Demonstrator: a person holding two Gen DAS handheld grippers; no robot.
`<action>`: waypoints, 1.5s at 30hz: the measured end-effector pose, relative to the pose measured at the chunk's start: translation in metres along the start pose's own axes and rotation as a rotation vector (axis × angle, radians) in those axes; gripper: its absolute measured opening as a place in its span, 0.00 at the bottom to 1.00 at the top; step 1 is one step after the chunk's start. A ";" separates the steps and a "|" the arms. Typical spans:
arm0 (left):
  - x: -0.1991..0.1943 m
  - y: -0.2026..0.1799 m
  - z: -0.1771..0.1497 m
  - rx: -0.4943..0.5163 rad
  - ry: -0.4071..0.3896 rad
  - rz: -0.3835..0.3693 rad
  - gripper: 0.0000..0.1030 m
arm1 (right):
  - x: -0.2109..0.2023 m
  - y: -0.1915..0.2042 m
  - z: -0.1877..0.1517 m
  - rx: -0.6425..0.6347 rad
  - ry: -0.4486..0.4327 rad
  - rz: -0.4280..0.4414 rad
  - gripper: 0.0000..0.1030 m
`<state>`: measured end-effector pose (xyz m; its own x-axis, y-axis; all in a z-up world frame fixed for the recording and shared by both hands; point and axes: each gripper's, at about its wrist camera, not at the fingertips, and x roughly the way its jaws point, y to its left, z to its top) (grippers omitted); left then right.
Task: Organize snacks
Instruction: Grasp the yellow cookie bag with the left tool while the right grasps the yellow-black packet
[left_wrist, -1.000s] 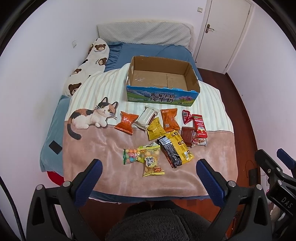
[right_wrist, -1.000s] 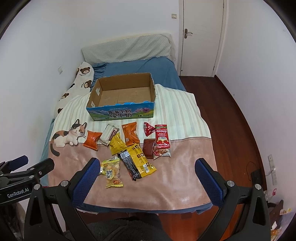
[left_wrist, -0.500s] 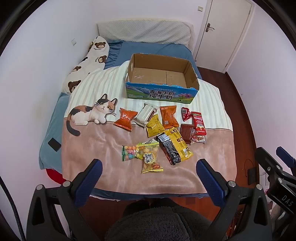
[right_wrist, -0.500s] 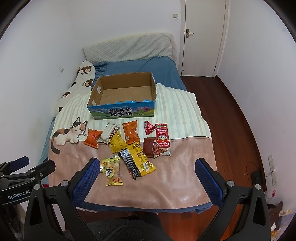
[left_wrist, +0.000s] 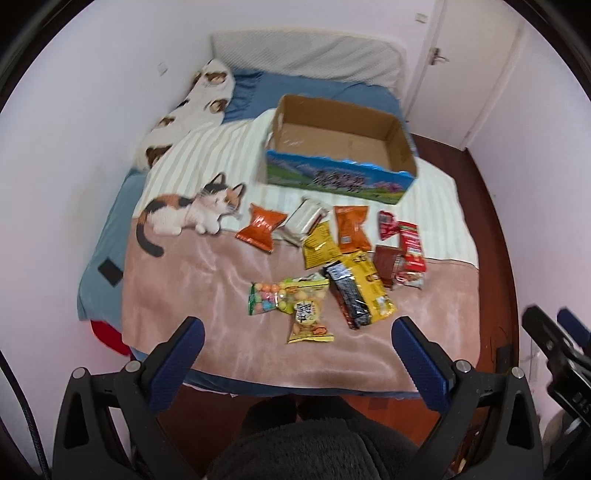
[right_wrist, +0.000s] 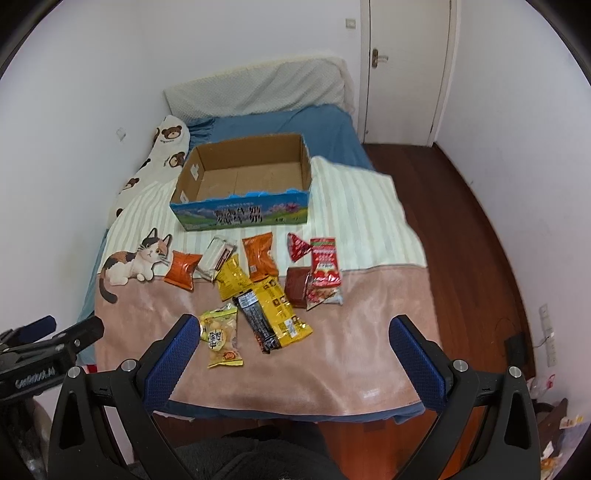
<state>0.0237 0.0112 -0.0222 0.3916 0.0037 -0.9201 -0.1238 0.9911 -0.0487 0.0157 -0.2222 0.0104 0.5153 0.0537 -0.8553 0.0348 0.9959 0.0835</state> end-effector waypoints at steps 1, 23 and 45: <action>0.012 0.005 0.000 -0.024 0.017 0.014 1.00 | 0.009 -0.002 -0.001 0.004 0.015 0.007 1.00; 0.343 0.001 -0.031 -0.269 0.553 -0.157 0.79 | 0.346 0.009 -0.020 -0.140 0.482 0.127 1.00; 0.342 0.080 -0.063 -0.261 0.533 0.007 0.50 | 0.450 0.047 -0.070 0.013 0.718 0.183 0.90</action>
<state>0.0899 0.0830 -0.3650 -0.1140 -0.1242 -0.9857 -0.3712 0.9256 -0.0737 0.1896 -0.1462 -0.4061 -0.1725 0.2579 -0.9506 0.0144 0.9657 0.2594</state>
